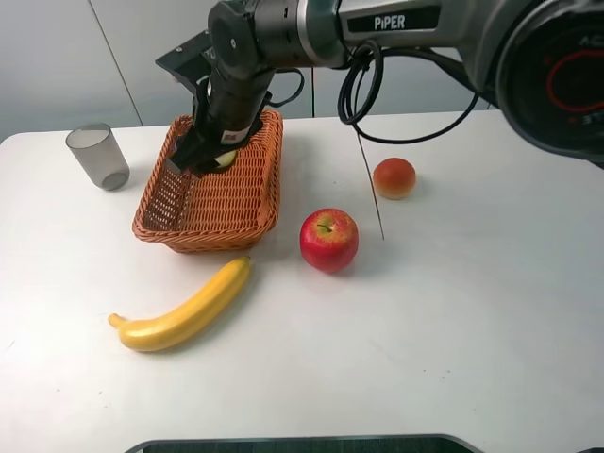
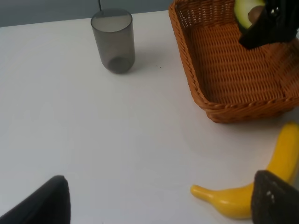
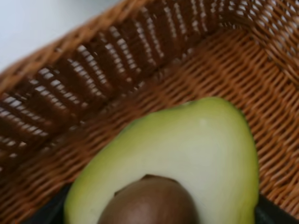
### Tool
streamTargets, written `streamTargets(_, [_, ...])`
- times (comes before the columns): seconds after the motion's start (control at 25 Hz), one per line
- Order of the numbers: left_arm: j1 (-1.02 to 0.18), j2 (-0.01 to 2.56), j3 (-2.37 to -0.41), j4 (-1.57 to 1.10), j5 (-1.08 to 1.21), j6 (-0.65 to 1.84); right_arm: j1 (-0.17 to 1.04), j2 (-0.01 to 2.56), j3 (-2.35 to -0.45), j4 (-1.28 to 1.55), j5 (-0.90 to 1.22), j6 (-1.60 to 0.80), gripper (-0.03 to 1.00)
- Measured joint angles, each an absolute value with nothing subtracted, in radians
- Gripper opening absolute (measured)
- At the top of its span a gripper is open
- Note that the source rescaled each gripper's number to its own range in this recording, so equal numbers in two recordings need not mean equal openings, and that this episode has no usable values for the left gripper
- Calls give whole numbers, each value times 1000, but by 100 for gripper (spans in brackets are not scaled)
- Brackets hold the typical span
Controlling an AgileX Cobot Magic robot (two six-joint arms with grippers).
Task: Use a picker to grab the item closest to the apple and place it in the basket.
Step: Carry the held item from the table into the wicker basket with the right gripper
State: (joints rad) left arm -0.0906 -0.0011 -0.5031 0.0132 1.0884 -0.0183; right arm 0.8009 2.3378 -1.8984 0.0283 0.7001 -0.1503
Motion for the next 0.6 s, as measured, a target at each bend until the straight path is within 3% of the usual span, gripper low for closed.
streamTargets(0.56, [-91,-1,-503,13,1088,-18,799,2403,-1898,-10,674,-78,0])
streamTargets(0.6, [-91,-1,-503,13,1088,-18,799,2403,-1898,-10,672,-75,13])
